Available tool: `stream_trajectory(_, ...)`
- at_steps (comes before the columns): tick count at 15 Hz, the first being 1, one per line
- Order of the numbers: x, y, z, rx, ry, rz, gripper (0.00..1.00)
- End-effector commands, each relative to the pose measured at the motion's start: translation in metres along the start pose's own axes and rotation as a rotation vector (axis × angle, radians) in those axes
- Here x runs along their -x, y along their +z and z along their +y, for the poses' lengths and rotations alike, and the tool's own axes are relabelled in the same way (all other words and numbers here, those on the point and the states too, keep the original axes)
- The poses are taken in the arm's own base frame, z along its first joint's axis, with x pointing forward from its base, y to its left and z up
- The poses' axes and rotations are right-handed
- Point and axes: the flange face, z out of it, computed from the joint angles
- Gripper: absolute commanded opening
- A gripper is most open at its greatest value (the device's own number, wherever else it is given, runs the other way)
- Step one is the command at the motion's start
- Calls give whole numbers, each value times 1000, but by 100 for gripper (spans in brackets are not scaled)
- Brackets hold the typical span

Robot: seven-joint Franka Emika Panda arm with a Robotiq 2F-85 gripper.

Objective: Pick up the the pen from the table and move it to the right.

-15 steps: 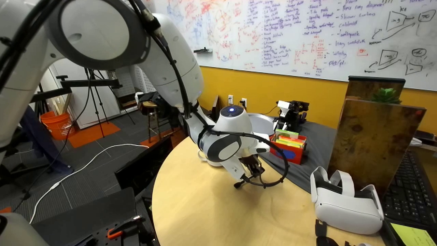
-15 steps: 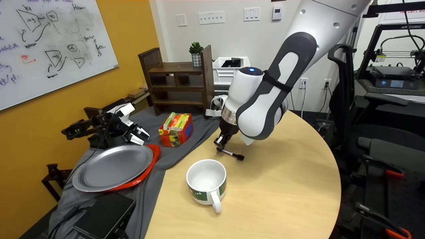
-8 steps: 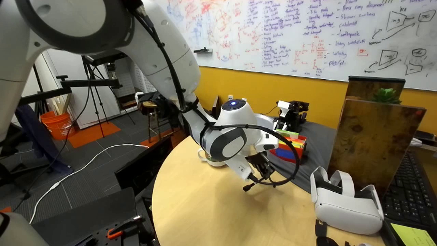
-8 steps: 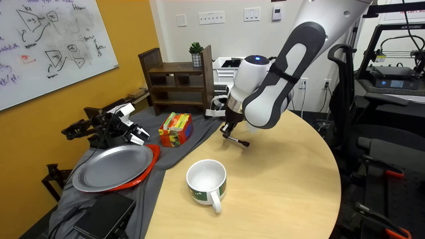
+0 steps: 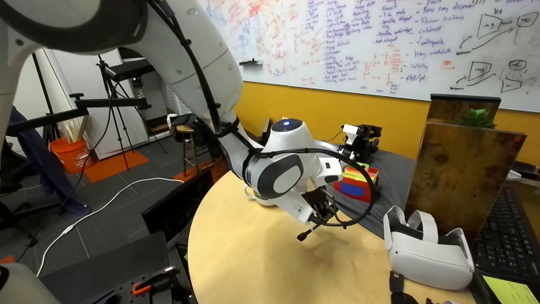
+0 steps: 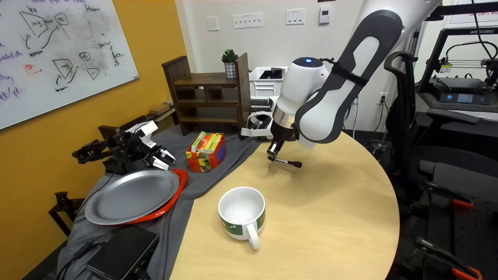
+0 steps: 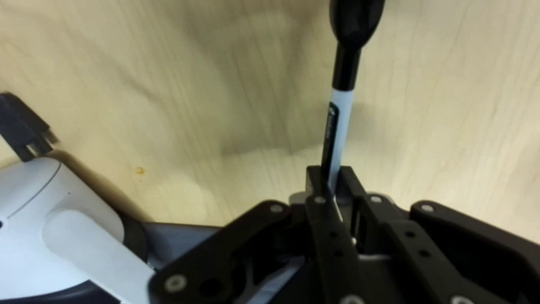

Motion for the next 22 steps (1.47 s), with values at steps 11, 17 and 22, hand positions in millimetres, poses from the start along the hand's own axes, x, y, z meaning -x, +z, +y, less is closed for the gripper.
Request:
stream_trajectory(11, 36, -17, 49, -102, -306, -178, 3)
stream_trajectory(17, 50, -12, 70, -124, -384, -173, 3)
stream_trajectory(22, 58, -9, 86, -151, -451, -161, 3)
